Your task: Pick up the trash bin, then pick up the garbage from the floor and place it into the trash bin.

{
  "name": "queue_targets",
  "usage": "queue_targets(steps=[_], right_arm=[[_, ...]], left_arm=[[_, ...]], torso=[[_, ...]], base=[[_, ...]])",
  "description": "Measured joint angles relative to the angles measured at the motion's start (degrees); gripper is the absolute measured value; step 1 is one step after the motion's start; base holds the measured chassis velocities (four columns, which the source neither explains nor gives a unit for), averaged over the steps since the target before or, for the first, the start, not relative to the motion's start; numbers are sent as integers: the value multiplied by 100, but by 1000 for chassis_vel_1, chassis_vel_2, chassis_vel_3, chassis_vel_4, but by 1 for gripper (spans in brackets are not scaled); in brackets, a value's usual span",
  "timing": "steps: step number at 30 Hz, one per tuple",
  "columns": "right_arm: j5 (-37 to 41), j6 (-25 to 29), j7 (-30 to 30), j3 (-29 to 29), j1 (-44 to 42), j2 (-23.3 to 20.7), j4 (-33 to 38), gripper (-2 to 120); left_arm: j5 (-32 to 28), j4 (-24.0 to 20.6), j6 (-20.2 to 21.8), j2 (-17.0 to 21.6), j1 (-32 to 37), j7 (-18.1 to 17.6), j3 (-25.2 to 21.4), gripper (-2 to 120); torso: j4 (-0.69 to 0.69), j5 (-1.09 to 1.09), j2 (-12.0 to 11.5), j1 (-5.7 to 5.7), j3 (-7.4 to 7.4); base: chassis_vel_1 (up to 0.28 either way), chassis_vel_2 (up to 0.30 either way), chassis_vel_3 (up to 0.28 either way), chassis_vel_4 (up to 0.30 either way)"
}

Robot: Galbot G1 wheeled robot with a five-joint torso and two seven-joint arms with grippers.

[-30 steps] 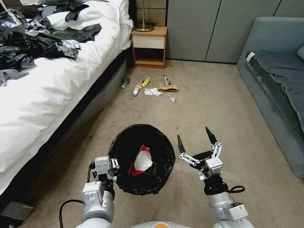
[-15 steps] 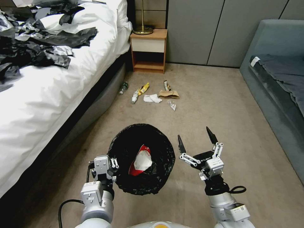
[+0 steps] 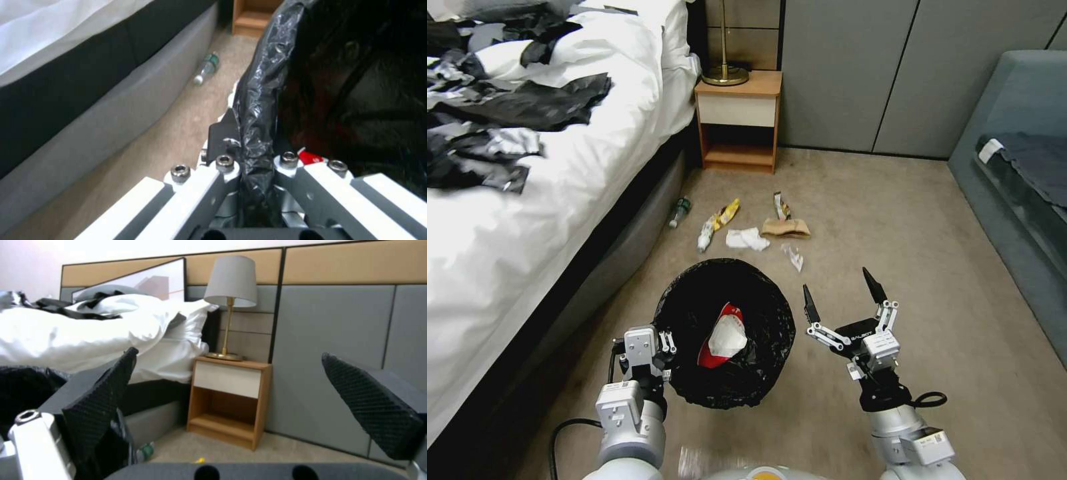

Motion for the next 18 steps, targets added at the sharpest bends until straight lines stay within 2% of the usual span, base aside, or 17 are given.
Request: queue_targets(steps=[14,18], right_arm=[[-21,69,6,1,28,13,-71,100],[-23,118,61,-1,51,9,-70,100]], left_arm=[[-4,30,-2,-5,-13,-3,10,1],[-3,30,-5,-8,-12,-3,9,1]], torso=[[0,-1,0,0,-1],[0,-2,0,0,0]], base=[[-328,318,334,-331],[-239,274,266,-259]])
